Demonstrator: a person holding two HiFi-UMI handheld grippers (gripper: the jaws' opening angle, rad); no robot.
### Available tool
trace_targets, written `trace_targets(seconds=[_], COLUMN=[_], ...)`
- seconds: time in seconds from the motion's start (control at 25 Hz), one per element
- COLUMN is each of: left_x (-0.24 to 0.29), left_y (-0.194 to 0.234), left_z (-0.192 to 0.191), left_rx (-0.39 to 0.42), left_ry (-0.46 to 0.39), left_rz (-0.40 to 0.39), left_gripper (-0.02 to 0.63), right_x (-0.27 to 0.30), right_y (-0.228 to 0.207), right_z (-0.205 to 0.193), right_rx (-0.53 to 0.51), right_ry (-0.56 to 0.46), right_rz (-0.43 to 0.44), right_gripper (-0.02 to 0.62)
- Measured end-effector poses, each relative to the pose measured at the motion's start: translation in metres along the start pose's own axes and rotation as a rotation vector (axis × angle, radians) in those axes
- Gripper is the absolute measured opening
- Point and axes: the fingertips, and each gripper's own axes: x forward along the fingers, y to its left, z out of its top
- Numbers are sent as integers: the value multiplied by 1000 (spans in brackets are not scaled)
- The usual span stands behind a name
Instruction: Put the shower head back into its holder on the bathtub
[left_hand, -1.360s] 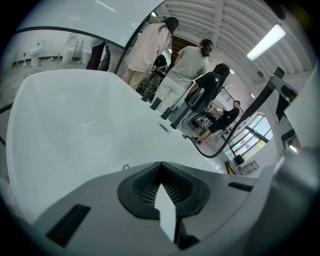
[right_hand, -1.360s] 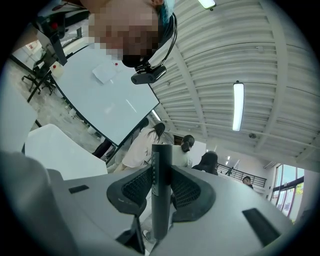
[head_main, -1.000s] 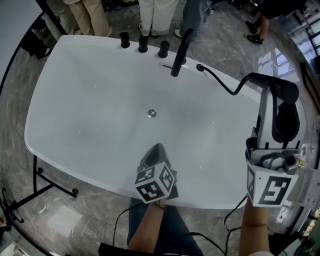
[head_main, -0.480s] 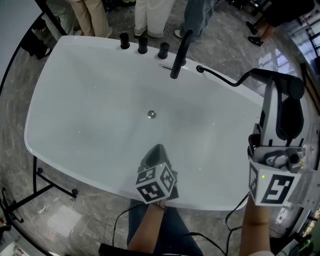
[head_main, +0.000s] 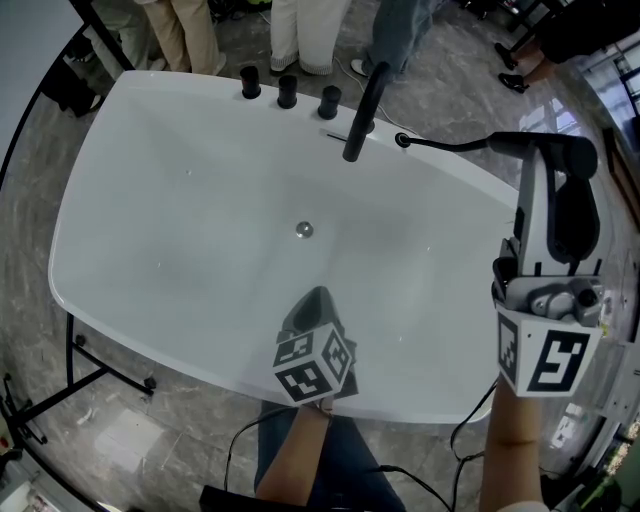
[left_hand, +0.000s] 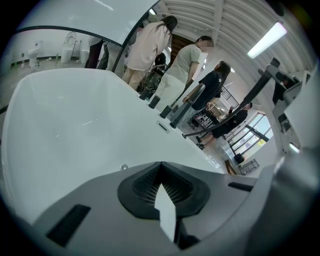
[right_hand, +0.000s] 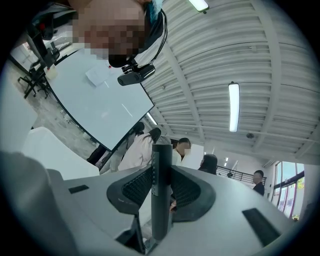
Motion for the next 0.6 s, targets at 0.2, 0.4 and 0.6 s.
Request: trace_targets(seconds=[0.2, 0.4, 0.6], left_x=[5, 11, 13], left_y=[0, -3, -3], left_z=[4, 8, 7], left_rx=[8, 24, 32], left_ry=[-1, 2, 10], left_rz=[0, -4, -6], left_gripper=[3, 3, 3], right_x=[8, 17, 22], right_y=[3, 8, 15], right_z=[-14, -29, -43], right_rx=[28, 34, 44], right_ry=[17, 39, 65], right_rz=[10, 22, 32], right_gripper=[124, 124, 124])
